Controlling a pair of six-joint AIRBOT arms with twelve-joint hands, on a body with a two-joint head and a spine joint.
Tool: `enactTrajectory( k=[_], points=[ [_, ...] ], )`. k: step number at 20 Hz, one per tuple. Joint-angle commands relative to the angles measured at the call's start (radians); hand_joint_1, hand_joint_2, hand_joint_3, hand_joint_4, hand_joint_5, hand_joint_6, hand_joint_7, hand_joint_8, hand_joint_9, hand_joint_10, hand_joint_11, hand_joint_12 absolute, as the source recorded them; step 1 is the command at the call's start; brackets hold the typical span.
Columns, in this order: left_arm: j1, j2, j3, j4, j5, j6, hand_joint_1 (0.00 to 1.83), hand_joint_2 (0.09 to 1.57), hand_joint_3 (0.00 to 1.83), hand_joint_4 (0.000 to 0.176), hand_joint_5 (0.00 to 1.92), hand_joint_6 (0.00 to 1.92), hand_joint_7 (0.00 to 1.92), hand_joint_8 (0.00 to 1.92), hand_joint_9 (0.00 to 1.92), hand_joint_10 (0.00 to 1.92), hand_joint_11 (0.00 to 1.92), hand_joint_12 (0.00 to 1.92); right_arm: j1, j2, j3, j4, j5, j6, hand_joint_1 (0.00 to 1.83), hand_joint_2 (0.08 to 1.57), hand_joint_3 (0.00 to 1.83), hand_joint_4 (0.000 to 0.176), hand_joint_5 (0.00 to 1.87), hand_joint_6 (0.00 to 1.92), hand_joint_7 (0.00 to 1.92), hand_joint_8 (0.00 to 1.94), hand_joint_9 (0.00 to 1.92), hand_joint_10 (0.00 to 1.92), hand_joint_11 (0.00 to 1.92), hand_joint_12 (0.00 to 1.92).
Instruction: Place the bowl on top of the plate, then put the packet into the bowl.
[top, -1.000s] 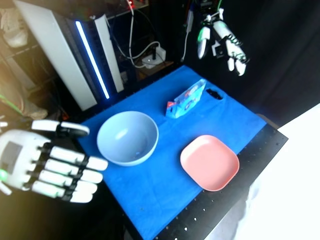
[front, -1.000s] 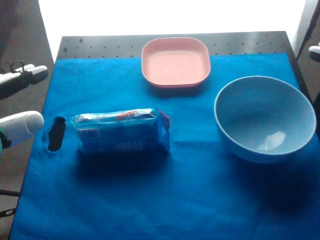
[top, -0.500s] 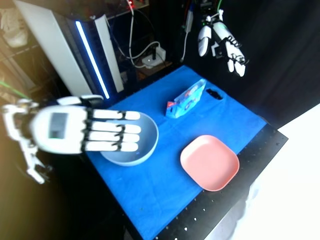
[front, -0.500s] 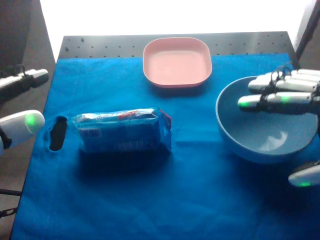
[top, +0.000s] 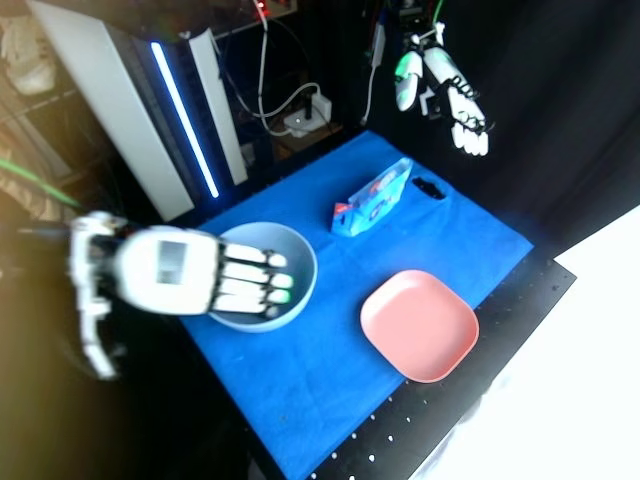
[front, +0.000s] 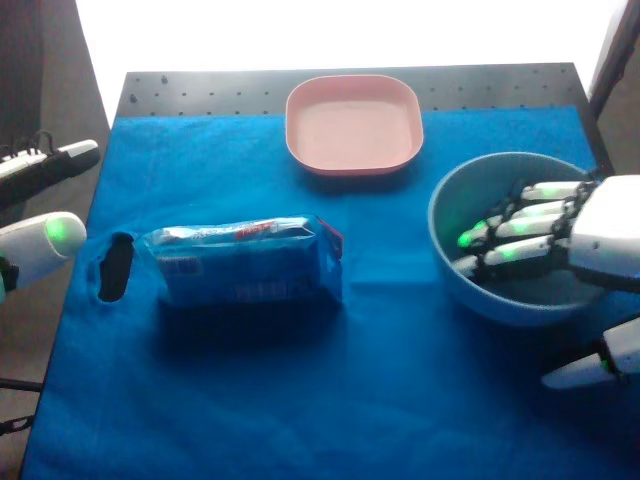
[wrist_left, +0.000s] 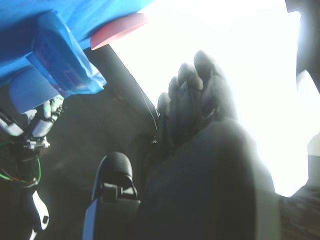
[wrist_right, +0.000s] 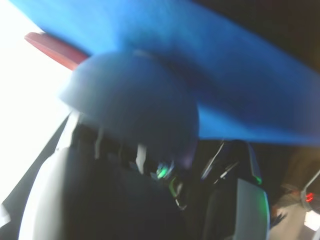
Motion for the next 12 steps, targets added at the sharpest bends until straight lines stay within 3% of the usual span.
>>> enactTrajectory(
  k=[1, 2, 4, 5, 6, 7, 8, 9, 10, 11, 12],
  points=[
    [-0.009, -0.002, 0.004, -0.005, -0.127, -0.012, 0.0, 1.29, 0.0, 0.015, 0.26, 0.0, 0.26, 0.0, 0.23, 0.01, 0.12, 0.24, 0.015, -0.017, 0.01, 0.015, 0.047, 0.016, 0.85, 0.93, 0.0, 0.041, 0.46, 0.0, 0.32, 0.0, 0.39, 0.0, 0.21, 0.74],
    [-0.009, -0.002, 0.005, -0.005, -0.127, -0.014, 0.0, 1.29, 0.0, 0.017, 0.25, 0.0, 0.25, 0.0, 0.23, 0.01, 0.13, 0.24, 0.02, -0.03, 0.019, -0.006, 0.042, 0.039, 0.88, 0.94, 0.0, 0.043, 0.46, 0.0, 0.31, 0.0, 0.38, 0.0, 0.21, 0.72],
    [-0.009, -0.002, 0.004, -0.005, -0.129, -0.014, 0.0, 1.3, 0.01, 0.03, 0.26, 0.0, 0.26, 0.0, 0.23, 0.01, 0.1, 0.23, 0.022, -0.046, 0.033, -0.042, 0.039, 0.084, 0.95, 1.03, 0.01, 0.009, 0.52, 0.01, 0.36, 0.01, 0.42, 0.01, 0.21, 0.7],
    [-0.009, -0.003, 0.003, -0.005, -0.129, -0.014, 0.0, 1.3, 0.01, 0.032, 0.27, 0.0, 0.27, 0.01, 0.23, 0.01, 0.08, 0.23, 0.022, -0.051, 0.034, -0.053, 0.037, 0.089, 1.06, 1.11, 0.01, 0.0, 0.59, 0.01, 0.45, 0.01, 0.51, 0.01, 0.27, 0.7],
    [-0.009, -0.004, 0.003, -0.005, -0.129, -0.015, 0.0, 1.3, 0.01, 0.029, 0.27, 0.01, 0.27, 0.01, 0.23, 0.01, 0.09, 0.23, 0.022, -0.054, 0.034, -0.058, 0.036, 0.09, 1.25, 1.11, 0.0, 0.0, 0.66, 0.01, 0.53, 0.01, 0.59, 0.02, 0.32, 0.7],
    [-0.009, -0.008, 0.003, -0.005, -0.129, -0.016, 0.0, 1.31, 0.01, 0.015, 0.28, 0.01, 0.27, 0.01, 0.23, 0.01, 0.1, 0.24, 0.022, -0.057, 0.034, -0.059, 0.036, 0.09, 1.44, 1.14, 0.0, 0.0, 0.74, 0.01, 0.6, 0.0, 0.66, 0.02, 0.32, 0.76],
    [-0.009, -0.01, 0.003, -0.005, -0.129, -0.017, 0.0, 1.32, 0.01, 0.017, 0.28, 0.01, 0.27, 0.0, 0.23, 0.0, 0.1, 0.24, 0.023, -0.058, 0.034, -0.059, 0.036, 0.09, 1.46, 1.13, 0.0, 0.0, 0.83, 0.02, 0.68, 0.0, 0.71, 0.02, 0.34, 0.82],
    [-0.009, -0.011, 0.003, -0.005, -0.129, -0.019, 0.0, 1.33, 0.01, 0.022, 0.28, 0.01, 0.26, 0.0, 0.23, 0.0, 0.11, 0.25, 0.025, -0.058, 0.034, -0.059, 0.036, 0.09, 1.21, 1.17, 0.0, 0.0, 0.85, 0.92, 0.82, 0.01, 0.78, 0.02, 0.34, 0.95],
    [-0.009, -0.012, 0.003, -0.005, -0.129, -0.02, 0.0, 1.33, 0.01, 0.02, 0.28, 0.01, 0.27, 0.0, 0.24, 0.01, 0.12, 0.25, 0.026, -0.059, 0.034, -0.059, 0.036, 0.09, 1.22, 1.17, 0.0, 0.0, 0.94, 1.1, 0.8, 0.88, 0.85, 0.04, 0.35, 1.04],
    [-0.009, -0.012, 0.002, -0.005, -0.129, -0.02, 0.0, 1.34, 0.02, 0.013, 0.27, 0.0, 0.26, 0.0, 0.23, 0.0, 0.11, 0.25, 0.027, -0.059, 0.034, -0.059, 0.036, 0.09, 1.25, 1.13, 0.0, 0.0, 1.01, 1.07, 0.93, 0.86, 0.91, 0.06, 0.34, 1.12],
    [-0.009, -0.013, 0.002, -0.005, -0.129, -0.02, 0.0, 1.34, 0.02, 0.015, 0.27, 0.0, 0.26, 0.0, 0.23, 0.0, 0.11, 0.25, 0.028, -0.06, 0.034, -0.059, 0.037, 0.091, 1.26, 1.09, 0.0, 0.0, 1.08, 1.0, 1.04, 0.7, 0.93, 0.07, 0.32, 1.18]
  ],
)
